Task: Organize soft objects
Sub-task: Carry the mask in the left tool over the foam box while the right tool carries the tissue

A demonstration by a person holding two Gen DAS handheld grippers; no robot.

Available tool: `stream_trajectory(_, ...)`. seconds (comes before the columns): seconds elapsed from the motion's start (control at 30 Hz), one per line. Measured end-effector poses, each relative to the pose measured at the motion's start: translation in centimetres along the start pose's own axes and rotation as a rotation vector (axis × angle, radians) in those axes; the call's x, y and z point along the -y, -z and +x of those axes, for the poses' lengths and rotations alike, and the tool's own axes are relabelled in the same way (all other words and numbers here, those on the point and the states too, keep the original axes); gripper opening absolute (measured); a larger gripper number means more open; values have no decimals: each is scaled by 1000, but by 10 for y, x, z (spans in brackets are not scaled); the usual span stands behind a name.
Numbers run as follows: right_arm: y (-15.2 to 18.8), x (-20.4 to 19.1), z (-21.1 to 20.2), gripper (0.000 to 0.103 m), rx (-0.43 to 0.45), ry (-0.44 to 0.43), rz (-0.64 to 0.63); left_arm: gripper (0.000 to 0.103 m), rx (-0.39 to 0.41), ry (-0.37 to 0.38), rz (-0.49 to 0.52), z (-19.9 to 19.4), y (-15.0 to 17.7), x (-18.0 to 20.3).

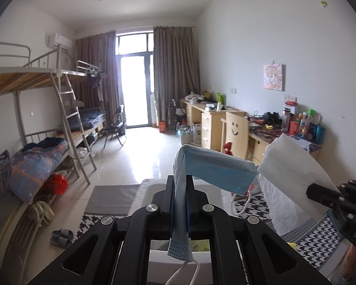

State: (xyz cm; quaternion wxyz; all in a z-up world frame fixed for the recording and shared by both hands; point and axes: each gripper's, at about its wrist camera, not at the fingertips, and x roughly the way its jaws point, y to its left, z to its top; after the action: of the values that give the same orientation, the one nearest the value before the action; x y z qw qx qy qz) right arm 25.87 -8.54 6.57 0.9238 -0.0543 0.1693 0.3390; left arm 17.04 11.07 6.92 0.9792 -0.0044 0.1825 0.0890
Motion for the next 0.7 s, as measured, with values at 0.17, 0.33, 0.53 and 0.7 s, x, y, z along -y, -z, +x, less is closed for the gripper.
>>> stream_trajectory(0.17,-4,-9,4,7,2,-30,-19,8,-24,-60,-14,7,2,-5)
stream_trajectory(0.33,-8,-15,8,7,-1,-55,-27,8,-45,-71,-22,13,2,-7)
stream_trajectory(0.53,-15,-20,14,7,-3,-65,-33,8,-66,-65,-31,21,3,-10)
stream_trajectory(0.7,-15,-21,15,7,-7,-59,-36,8,-75,-54,-39,29,3,-13)
